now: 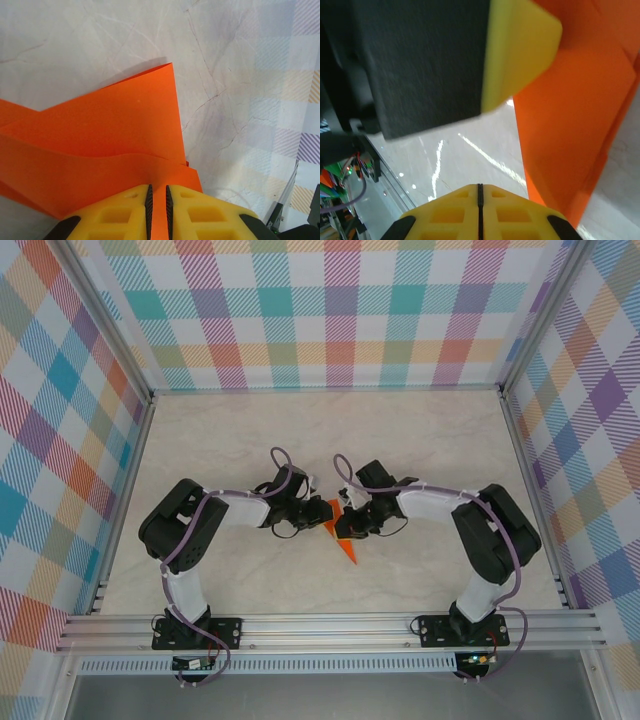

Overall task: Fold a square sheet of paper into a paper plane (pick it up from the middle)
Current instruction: Fold the wing for the fifth time at the center of the table.

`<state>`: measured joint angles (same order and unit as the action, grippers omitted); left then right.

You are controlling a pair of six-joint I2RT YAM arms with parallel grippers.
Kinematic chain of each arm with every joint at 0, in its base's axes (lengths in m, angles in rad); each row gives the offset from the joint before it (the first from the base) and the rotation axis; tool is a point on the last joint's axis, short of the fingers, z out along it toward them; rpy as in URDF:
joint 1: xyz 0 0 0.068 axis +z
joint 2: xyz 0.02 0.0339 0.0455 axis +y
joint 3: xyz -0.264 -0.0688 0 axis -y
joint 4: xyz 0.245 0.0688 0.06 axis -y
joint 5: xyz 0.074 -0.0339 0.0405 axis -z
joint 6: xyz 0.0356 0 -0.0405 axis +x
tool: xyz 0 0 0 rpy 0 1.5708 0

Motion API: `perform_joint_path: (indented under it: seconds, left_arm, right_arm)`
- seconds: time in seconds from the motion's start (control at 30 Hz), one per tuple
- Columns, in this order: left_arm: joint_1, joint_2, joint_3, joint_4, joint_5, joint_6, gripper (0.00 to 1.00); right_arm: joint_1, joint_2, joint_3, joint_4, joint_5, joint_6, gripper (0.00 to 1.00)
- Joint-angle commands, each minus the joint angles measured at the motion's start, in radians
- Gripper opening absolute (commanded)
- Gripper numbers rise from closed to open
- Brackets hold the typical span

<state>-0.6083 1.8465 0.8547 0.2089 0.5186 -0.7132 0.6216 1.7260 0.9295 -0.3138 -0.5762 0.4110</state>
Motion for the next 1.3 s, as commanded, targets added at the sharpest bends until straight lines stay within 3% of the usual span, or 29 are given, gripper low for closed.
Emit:
perform_joint_path:
  seconds: [0.0,0.37,0.57,0.83,1.1,1.27]
  left_arm:
    - [-0.007,0.021,0.006,-0.055,-0.026,0.018,0.17]
    - [-0.007,-0.024,0.035,-0.062,0.008,0.026,0.17]
    - [-0.014,-0.113,-0.061,0.052,0.027,-0.011,0.20]
    - [-0.036,-0.075,-0.058,0.049,0.031,0.005,0.20]
    - [-0.044,-0.023,-0.013,-0.043,-0.031,0.048,0.19]
    - [-0.044,-0.031,0.004,-0.141,-0.173,0.095,0.18]
  right_arm:
    - [-0.004,0.057,0.035,0.018,0.011,0.041,0.06]
    - [-0.006,0.136,0.036,-0.052,0.117,0.019,0.04]
    - [-0.005,0.144,0.029,-0.063,0.140,0.019,0.03]
    - [-0.006,0.155,0.029,-0.070,0.136,0.017,0.03]
    - [-0.005,0.168,0.026,-0.079,0.139,0.012,0.04]
    - [-0.005,0.165,0.008,-0.104,0.156,-0.012,0.04]
